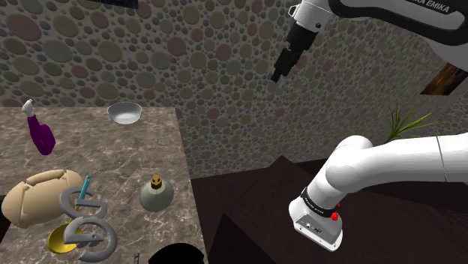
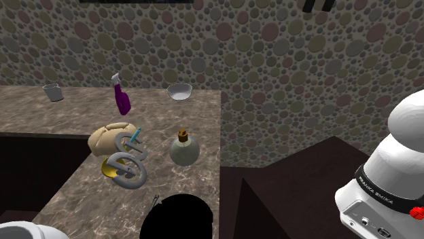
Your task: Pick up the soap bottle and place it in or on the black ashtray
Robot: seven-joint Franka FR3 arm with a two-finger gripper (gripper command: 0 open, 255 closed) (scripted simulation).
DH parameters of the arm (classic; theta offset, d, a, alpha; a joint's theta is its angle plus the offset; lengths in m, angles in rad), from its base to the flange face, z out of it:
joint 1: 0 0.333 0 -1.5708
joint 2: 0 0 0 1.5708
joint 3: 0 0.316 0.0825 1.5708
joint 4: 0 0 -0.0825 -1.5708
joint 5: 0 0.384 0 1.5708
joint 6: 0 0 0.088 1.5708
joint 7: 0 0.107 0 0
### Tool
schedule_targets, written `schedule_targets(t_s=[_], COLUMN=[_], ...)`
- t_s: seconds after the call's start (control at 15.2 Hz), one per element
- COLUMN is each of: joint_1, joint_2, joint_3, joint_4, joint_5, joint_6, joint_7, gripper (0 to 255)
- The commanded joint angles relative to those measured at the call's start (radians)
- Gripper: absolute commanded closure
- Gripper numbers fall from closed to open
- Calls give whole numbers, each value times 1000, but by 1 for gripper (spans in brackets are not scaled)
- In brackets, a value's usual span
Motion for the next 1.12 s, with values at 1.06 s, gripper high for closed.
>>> schedule_targets(t_s=[1.06], joint_1=[54], joint_2=[272], joint_3=[288], joint_4=[-158], joint_5=[101], joint_6=[418], joint_7=[269], gripper=[0])
